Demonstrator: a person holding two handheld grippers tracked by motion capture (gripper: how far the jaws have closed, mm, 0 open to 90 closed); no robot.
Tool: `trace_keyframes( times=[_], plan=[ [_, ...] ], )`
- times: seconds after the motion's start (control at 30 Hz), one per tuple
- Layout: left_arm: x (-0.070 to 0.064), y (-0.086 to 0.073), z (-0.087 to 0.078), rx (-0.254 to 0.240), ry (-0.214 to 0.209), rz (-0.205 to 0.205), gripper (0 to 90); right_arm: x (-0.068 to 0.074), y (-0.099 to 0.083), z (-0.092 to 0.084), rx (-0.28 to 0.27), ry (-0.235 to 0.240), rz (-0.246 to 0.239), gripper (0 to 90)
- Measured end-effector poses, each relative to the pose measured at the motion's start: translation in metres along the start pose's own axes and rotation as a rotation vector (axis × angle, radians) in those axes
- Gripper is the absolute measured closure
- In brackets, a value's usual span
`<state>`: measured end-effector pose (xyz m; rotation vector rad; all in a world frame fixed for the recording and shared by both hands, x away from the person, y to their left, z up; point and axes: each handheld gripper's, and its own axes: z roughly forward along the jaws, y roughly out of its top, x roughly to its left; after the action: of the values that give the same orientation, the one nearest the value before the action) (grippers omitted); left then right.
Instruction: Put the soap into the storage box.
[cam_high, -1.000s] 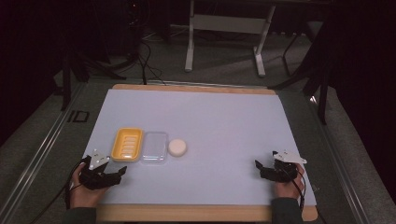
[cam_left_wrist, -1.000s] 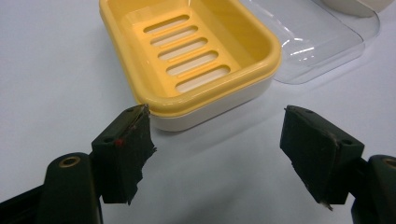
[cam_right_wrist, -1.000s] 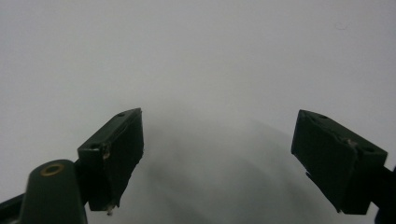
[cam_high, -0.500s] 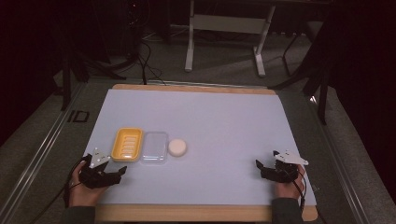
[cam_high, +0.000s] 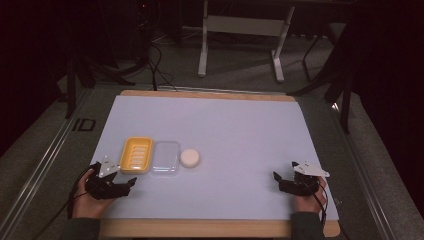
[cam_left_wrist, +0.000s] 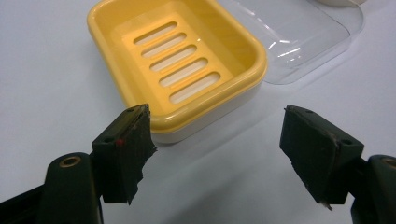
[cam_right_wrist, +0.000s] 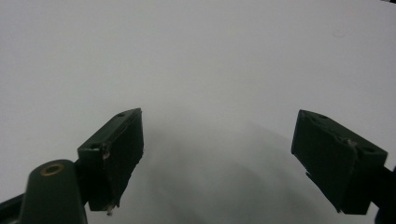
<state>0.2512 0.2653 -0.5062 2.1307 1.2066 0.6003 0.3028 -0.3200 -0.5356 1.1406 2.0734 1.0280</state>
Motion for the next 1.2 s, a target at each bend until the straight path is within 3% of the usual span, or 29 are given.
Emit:
trace_keyframes(
  times=[0.5,0.73,1.2],
  plan=[
    [-0.004,0.022,0.003,-0.026,-0.038,0.032,28.5,0.001,0.000,0.000,0.003,0.002,-0.003,16.5],
    [-0.009,0.034,0.010,-0.004,-0.061,0.077,28.7,0.001,0.000,0.000,0.002,0.004,-0.002,16.5],
    [-0.013,0.053,0.018,0.009,-0.092,0.111,27.8,0.000,0.000,0.000,0.003,0.003,0.000,16.6]
  ],
)
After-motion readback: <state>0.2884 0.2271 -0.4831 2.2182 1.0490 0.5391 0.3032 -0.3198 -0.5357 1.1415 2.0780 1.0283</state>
